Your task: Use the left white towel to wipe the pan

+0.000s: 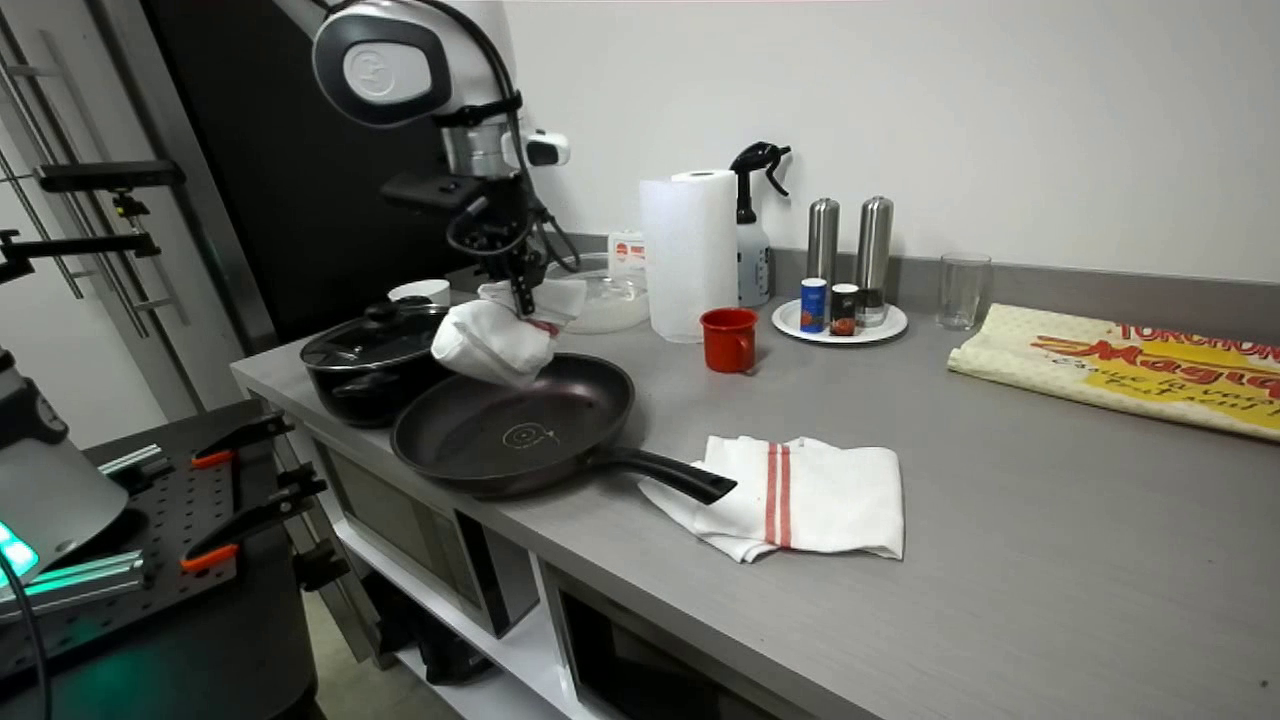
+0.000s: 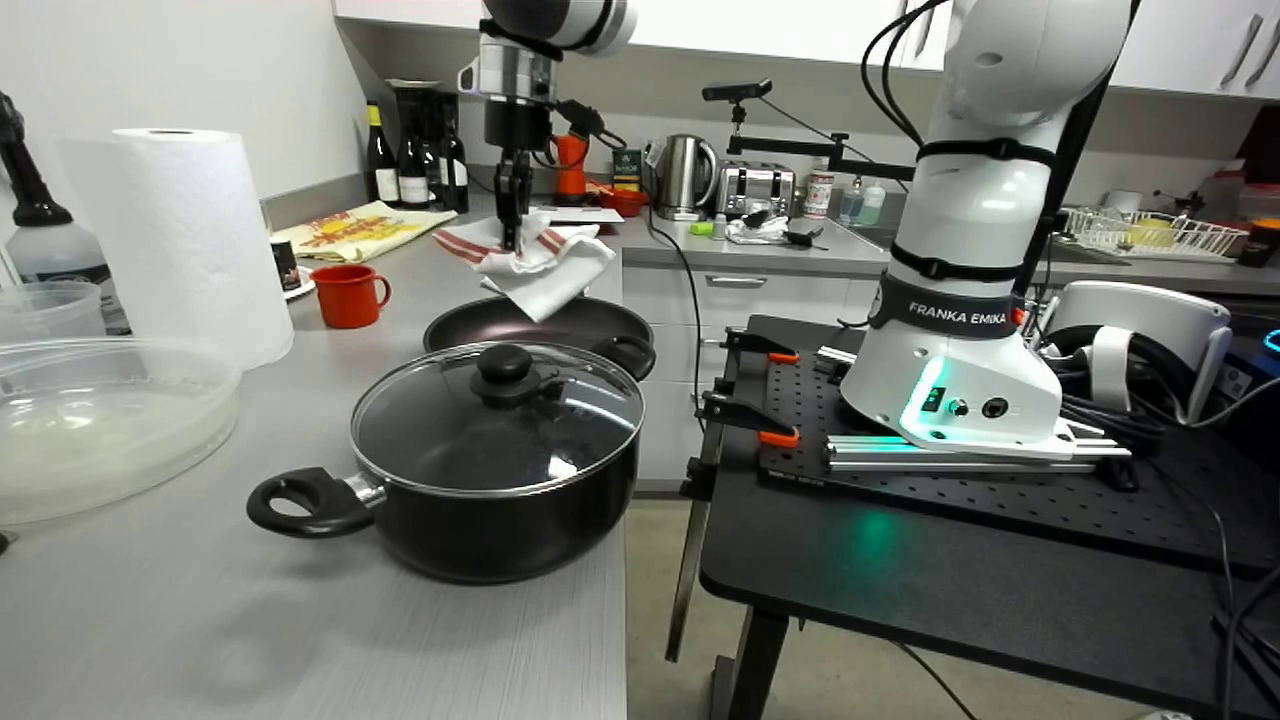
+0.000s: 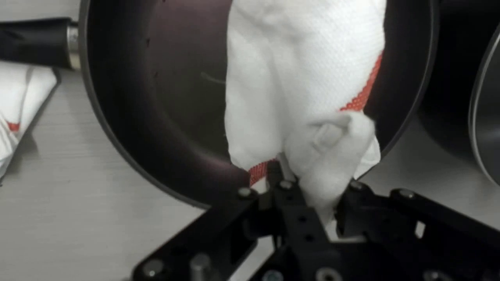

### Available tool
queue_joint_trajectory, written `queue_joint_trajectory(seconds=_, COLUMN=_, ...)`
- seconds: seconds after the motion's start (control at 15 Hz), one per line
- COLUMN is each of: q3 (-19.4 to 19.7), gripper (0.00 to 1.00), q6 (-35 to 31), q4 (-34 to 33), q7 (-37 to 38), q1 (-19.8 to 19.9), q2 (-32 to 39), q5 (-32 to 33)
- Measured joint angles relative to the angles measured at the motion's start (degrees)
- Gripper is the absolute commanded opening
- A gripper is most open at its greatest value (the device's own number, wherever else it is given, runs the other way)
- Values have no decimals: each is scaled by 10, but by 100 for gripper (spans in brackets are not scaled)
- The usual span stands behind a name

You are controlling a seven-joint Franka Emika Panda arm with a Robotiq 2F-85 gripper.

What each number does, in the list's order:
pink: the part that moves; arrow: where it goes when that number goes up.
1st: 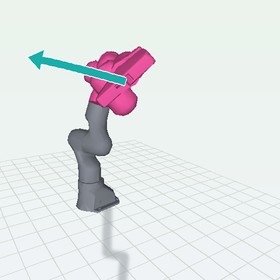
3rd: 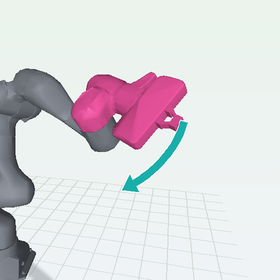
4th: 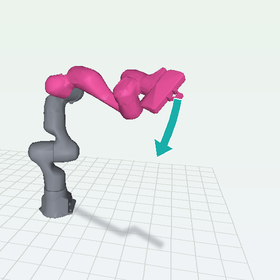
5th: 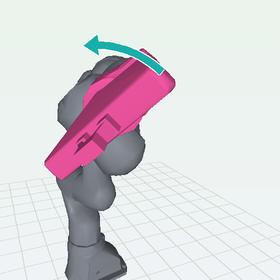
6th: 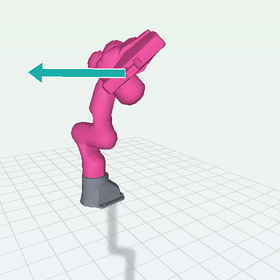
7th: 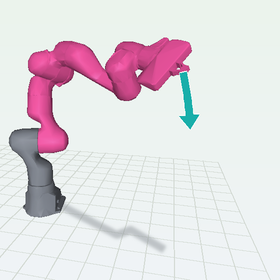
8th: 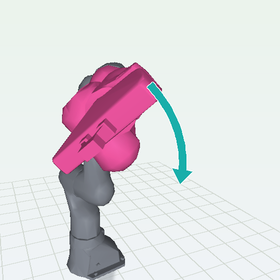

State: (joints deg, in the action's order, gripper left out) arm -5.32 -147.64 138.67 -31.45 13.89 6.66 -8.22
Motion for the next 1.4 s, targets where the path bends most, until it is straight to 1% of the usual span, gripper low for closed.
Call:
queue_joint_trajectory(seconds=0.13, q3=10, gripper=5, q6=-30, q4=49, q7=0, q1=-17, q2=-12, q5=0)
queue_joint_trajectory(seconds=0.33, q3=22, gripper=5, q6=-90, q4=103, q7=-7, q1=-31, q2=-13, q5=1)
queue_joint_trajectory(seconds=0.53, q3=27, gripper=5, q6=-160, q4=134, q7=-36, q1=-32, q2=-8, q5=0)
queue_joint_trajectory(seconds=0.73, q3=24, gripper=5, q6=-229, q4=149, q7=-85, q1=-25, q2=7, q5=-12)
queue_joint_trajectory(seconds=0.87, q3=7, gripper=5, q6=-263, q4=155, q7=-131, q1=-7, q2=23, q5=-42)
queue_joint_trajectory(seconds=1.0, q3=-31, gripper=5, q6=-281, q4=155, q7=-182, q1=26, q2=45, q5=-83)
queue_joint_trajectory(seconds=1.13, q3=-76, gripper=5, q6=-284, q4=149, q7=-224, q1=71, q2=71, q5=-114)
queue_joint_trajectory(seconds=1.27, q3=-107, gripper=5, q6=-284, q4=137, q7=-254, q1=115, q2=99, q5=-123)
queue_joint_trajectory(seconds=1.4, q3=-121, gripper=5, q6=-284, q4=120, q7=-274, q1=149, q2=130, q5=-123)
